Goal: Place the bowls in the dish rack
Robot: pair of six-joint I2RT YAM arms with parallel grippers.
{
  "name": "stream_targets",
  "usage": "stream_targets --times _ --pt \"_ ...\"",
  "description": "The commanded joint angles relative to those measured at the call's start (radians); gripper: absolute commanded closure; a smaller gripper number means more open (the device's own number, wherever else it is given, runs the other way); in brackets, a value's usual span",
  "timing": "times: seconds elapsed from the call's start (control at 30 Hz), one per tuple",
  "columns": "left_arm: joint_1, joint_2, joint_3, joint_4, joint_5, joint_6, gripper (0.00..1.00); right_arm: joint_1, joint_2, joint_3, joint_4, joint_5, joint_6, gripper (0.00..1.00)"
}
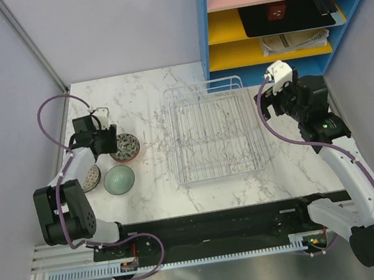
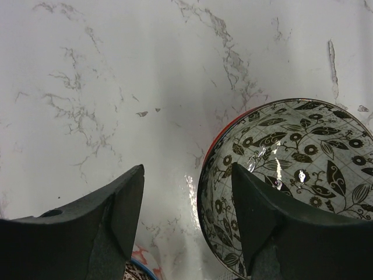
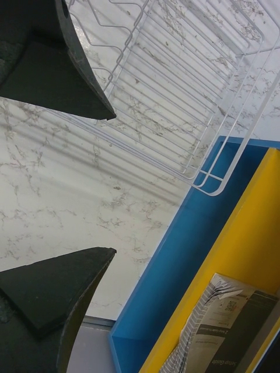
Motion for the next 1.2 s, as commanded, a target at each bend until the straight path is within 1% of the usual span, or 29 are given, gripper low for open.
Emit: stream_targets --times 0.0,0.27,0.43,0.5,0.8,1.17 --pt "0.003 0.029 0.046 -0.020 0.020 0.023 0.34 0.003 -0.007 0.000 0.014 -0.012 -0.007 0.03" --pt "0.003 0.032 0.053 -0.029 0.034 0.020 0.48 0.004 -0.007 -0.002 0.014 -0.010 -0.008 0.02" --pt "0.003 0.023 0.050 -0.031 0.040 0.017 0.54 0.003 -0.004 -0.002 0.014 -0.012 -0.008 0.02" --pt "0.003 0.020 0.050 -0.031 0.043 0.018 0.55 0.004 -0.004 -0.002 0.014 -0.012 -0.008 0.02" --pt "0.003 -0.003 0.047 -0.034 0.075 0.017 0.69 0.004 0.001 0.000 0.014 -0.010 -0.005 0.02" --pt "0.003 -0.040 0.044 -0.040 0.082 0.018 0.70 0.006 0.004 0.000 0.012 -0.013 -0.002 0.02"
